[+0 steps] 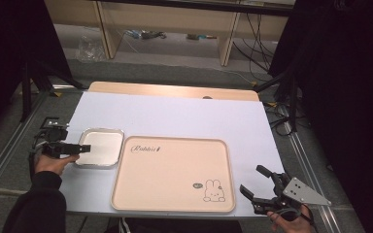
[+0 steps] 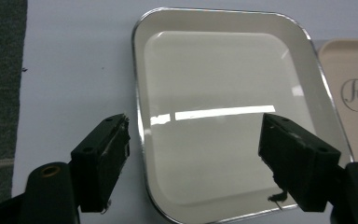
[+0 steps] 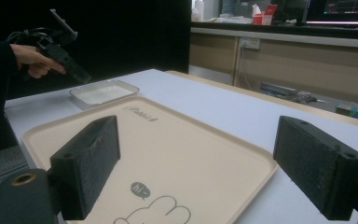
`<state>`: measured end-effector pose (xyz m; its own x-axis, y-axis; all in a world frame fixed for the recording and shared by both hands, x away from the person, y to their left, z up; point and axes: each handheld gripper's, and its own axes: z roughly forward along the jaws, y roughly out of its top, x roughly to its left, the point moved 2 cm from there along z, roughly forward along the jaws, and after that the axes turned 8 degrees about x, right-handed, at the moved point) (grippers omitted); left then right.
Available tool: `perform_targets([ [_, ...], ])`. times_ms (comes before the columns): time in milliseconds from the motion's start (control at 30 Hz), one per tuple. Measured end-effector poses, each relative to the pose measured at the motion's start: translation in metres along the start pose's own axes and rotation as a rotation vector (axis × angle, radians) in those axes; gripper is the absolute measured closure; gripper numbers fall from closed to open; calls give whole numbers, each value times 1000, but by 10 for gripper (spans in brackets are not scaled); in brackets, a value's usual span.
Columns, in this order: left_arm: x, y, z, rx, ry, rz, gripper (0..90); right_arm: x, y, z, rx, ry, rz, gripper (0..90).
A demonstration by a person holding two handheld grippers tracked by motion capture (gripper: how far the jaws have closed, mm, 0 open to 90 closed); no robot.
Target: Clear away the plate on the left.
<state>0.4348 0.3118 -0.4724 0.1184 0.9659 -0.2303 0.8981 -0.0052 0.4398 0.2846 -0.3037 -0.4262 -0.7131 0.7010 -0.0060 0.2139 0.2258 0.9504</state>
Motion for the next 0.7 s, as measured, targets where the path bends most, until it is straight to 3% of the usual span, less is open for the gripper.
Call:
perform_targets([
  [33, 3, 1, 2, 27, 6, 18, 269, 1, 0, 0, 4, -1, 8, 153],
  [67, 4, 2, 6, 32, 13, 16, 279, 0, 0, 2, -21, 1, 5, 153],
  [200, 8, 9, 10, 67, 38, 22, 324, 1, 0, 1, -13, -4, 11, 153],
  [233, 10, 10, 10, 64, 26, 24, 406, 3, -1, 4, -29, 19, 41, 154],
  [267, 11, 10, 11, 62, 9, 34, 406, 3, -1, 4, -29, 19, 41, 154],
  [300, 11, 10, 13, 65, 15, 36, 429, 1, 0, 4, -40, 8, 7, 154],
  [367, 12, 11, 14, 98, 33, 25, 466, 1, 0, 2, -14, -10, 7, 154],
  [567, 14, 12, 16, 96, 46, 13, 554, 2, 0, 1, -8, -6, 7, 154],
  [600, 15, 12, 16, 97, 48, 14, 570, 5, -1, 1, 0, 12, 41, 154],
  [633, 16, 13, 17, 96, 53, 8, 582, 2, 0, 2, -15, -4, 6, 154],
  [667, 17, 13, 17, 102, 62, 11, 600, 5, 0, 1, 5, 7, 40, 154],
  [700, 19, 13, 18, 90, 65, -9, 610, 4, 0, 1, 0, 2, 24, 154],
])
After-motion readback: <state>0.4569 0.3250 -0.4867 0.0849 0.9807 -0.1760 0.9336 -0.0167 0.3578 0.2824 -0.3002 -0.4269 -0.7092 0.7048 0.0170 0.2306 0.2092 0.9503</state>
